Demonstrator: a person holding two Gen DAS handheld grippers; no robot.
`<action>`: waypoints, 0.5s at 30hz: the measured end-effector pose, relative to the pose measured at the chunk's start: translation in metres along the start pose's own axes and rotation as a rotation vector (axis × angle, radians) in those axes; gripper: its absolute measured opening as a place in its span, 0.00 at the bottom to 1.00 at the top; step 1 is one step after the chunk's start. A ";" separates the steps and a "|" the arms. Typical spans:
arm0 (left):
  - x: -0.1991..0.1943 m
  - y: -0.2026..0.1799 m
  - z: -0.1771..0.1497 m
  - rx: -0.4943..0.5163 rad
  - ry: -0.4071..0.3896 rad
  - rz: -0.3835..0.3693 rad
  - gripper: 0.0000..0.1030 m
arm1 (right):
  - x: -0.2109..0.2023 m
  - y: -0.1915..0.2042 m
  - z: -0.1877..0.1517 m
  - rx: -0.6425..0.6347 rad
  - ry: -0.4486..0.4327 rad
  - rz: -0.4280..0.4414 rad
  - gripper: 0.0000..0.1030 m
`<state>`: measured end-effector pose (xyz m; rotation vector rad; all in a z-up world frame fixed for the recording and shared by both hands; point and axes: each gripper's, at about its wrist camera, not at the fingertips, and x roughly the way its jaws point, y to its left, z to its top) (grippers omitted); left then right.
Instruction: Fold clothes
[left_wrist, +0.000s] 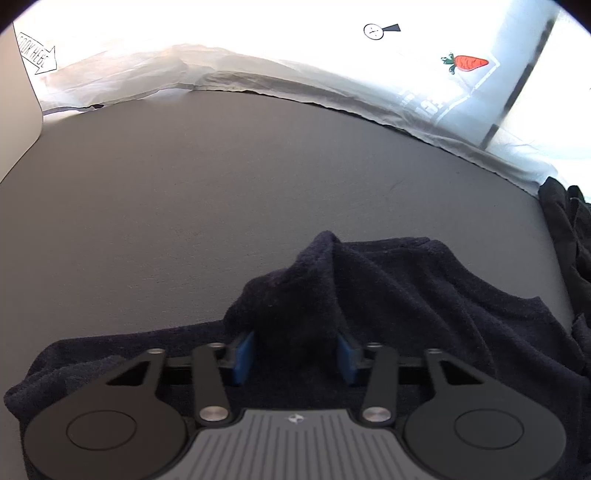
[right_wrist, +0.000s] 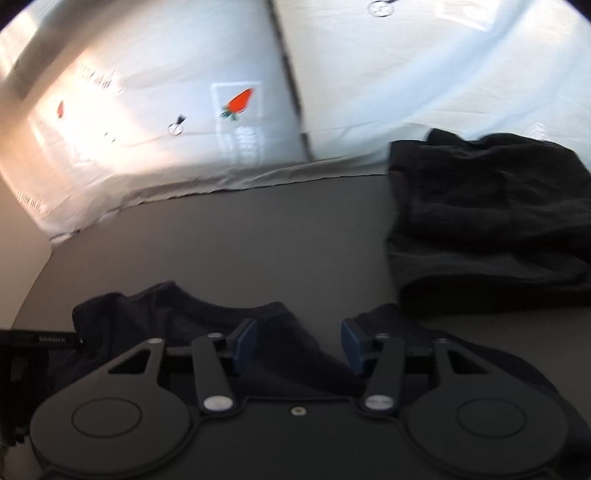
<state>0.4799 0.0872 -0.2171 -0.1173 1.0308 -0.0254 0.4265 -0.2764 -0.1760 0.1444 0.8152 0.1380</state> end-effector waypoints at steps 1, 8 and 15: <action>0.000 0.000 -0.001 -0.003 -0.005 -0.006 0.35 | 0.014 0.007 0.000 -0.039 -0.006 -0.010 0.54; -0.004 0.007 0.000 -0.040 -0.049 0.009 0.17 | 0.079 0.021 -0.005 -0.199 0.185 -0.016 0.49; -0.001 0.024 0.020 -0.117 -0.077 0.023 0.15 | 0.085 0.020 0.020 -0.214 0.083 -0.031 0.03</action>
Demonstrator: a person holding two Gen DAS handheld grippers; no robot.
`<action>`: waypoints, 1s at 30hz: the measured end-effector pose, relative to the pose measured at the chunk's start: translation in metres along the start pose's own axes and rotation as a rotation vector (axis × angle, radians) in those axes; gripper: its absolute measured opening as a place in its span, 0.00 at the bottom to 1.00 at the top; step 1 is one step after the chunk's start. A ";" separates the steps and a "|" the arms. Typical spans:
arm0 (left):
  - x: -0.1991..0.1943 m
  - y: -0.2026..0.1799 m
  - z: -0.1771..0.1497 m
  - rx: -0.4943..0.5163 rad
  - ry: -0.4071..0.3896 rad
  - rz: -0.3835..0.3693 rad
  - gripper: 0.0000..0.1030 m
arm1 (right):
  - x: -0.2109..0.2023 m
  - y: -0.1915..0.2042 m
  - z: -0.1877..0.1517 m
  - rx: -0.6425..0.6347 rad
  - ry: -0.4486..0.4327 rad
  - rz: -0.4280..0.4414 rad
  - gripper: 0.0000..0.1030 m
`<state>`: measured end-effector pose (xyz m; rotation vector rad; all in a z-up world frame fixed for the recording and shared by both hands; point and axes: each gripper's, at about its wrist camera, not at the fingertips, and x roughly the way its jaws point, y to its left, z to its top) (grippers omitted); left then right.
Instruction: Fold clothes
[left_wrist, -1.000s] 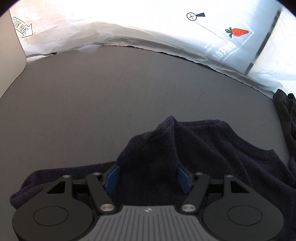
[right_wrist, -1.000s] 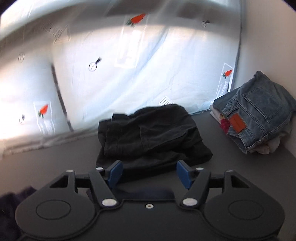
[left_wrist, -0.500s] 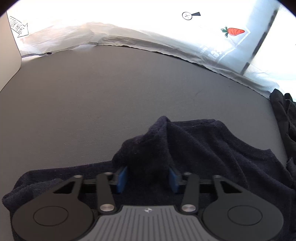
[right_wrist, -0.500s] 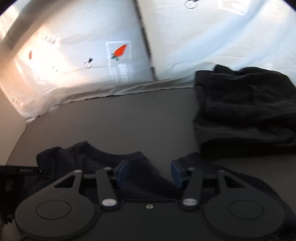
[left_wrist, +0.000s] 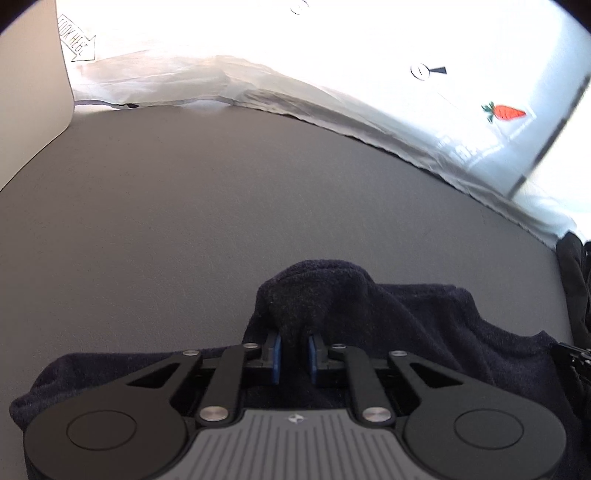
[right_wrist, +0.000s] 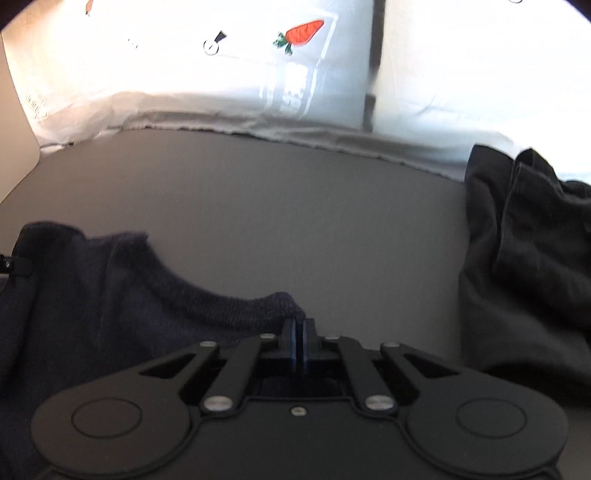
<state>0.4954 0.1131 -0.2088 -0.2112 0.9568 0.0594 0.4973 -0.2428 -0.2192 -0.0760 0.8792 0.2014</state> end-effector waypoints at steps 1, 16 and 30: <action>-0.001 0.000 0.005 0.000 -0.016 0.003 0.15 | 0.000 -0.002 0.007 0.001 -0.026 -0.007 0.03; -0.011 -0.029 0.072 -0.035 -0.151 0.008 0.32 | 0.000 -0.007 0.087 0.180 -0.220 -0.103 0.21; -0.078 -0.026 -0.092 -0.041 0.108 -0.156 0.33 | -0.044 0.083 -0.068 0.178 0.072 0.011 0.36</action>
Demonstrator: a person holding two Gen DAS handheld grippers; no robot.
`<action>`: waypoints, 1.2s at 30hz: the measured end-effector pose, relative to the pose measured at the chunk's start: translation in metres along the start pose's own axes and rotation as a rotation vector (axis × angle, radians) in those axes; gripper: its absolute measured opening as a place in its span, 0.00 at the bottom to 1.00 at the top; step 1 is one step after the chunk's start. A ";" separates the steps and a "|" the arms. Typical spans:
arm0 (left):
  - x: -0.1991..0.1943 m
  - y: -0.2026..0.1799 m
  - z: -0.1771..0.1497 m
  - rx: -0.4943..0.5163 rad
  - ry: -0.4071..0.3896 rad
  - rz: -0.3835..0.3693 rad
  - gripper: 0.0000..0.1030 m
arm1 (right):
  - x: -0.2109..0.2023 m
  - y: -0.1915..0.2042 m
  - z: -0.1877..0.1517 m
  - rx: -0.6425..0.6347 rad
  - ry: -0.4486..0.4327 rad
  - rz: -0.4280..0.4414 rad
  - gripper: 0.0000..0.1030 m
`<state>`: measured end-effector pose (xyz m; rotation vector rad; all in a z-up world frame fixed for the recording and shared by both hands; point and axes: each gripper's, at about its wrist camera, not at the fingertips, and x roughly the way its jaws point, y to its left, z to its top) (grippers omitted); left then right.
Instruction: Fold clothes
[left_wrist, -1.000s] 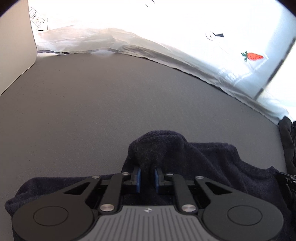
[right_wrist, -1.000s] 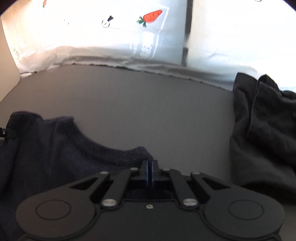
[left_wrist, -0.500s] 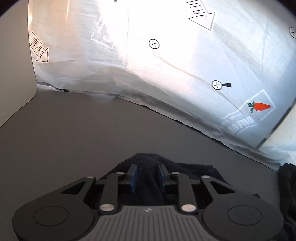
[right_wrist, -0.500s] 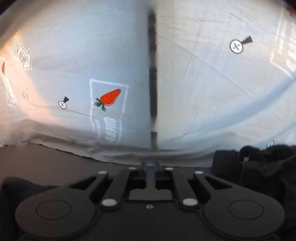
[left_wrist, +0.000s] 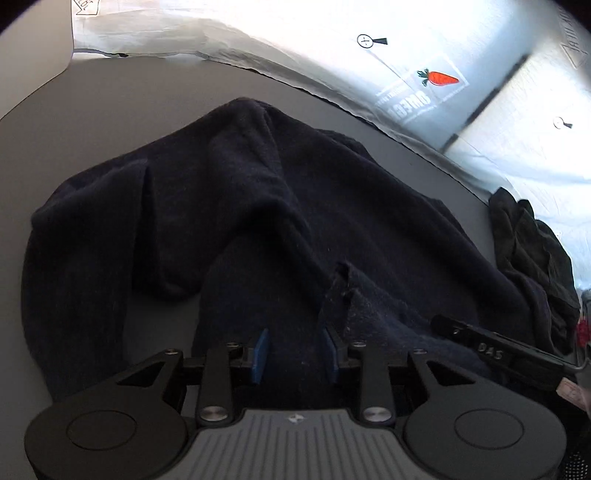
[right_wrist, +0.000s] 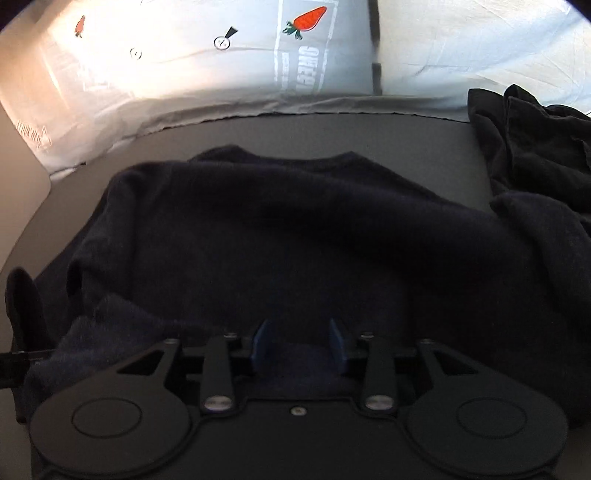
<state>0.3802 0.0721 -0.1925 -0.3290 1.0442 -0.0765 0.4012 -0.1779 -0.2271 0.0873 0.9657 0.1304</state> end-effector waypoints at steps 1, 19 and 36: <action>-0.004 -0.002 -0.003 0.016 -0.002 -0.002 0.33 | -0.003 0.002 -0.006 -0.018 0.004 -0.011 0.36; -0.051 -0.057 -0.057 0.199 -0.092 -0.134 0.00 | -0.089 -0.029 -0.079 0.103 -0.043 0.012 0.33; -0.014 -0.114 -0.112 0.415 0.119 -0.255 0.00 | -0.134 -0.095 -0.103 0.508 -0.174 0.240 0.37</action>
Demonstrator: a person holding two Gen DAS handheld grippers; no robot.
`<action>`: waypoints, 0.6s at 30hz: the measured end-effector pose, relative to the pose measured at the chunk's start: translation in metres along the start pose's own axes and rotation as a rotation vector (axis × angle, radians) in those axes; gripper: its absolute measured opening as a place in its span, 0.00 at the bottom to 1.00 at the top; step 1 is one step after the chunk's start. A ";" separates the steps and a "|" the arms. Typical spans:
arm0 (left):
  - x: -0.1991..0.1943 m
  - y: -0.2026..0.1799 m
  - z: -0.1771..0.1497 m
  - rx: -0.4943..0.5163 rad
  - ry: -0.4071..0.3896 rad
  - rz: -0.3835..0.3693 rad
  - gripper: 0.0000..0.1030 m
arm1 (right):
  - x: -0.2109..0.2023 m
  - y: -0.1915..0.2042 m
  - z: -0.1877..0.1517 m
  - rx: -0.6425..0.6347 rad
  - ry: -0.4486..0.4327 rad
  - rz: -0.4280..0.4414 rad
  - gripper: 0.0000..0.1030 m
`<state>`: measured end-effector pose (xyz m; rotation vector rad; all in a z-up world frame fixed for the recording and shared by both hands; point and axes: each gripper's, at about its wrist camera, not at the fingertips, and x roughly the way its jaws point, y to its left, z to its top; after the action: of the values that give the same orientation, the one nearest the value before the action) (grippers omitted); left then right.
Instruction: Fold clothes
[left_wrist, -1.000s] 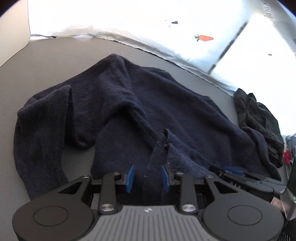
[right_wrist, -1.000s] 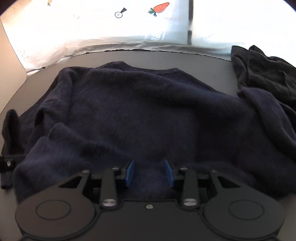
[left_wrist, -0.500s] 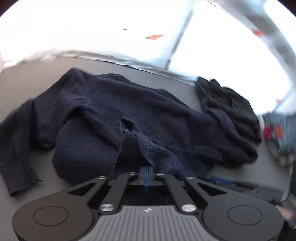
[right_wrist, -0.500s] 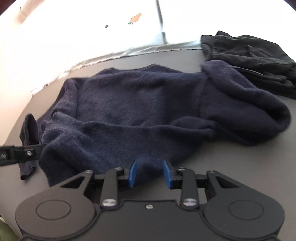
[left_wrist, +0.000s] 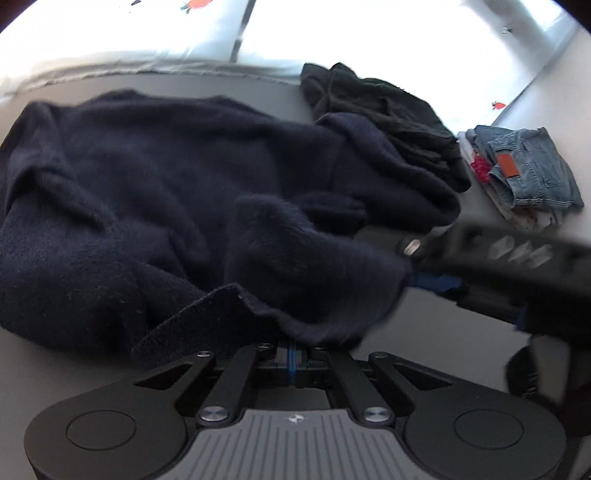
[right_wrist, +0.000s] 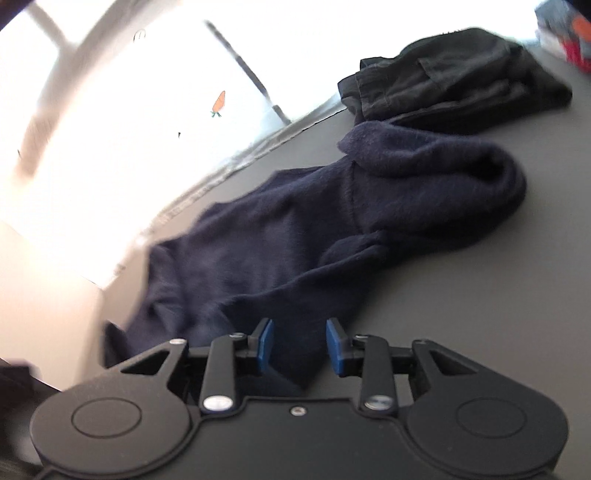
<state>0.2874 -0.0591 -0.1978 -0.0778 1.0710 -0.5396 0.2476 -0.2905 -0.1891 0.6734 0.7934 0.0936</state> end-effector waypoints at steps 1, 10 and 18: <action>-0.002 0.003 -0.003 -0.011 0.000 -0.003 0.00 | -0.002 -0.001 0.000 0.026 -0.003 0.034 0.39; -0.006 0.007 -0.015 -0.017 0.007 0.014 0.00 | 0.015 0.032 -0.009 -0.050 0.084 0.151 0.65; -0.038 0.030 -0.028 -0.078 -0.051 0.077 0.01 | 0.027 0.017 -0.018 0.014 0.087 0.000 0.09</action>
<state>0.2616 -0.0106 -0.1899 -0.1179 1.0408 -0.4238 0.2572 -0.2592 -0.2051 0.6864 0.8782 0.1184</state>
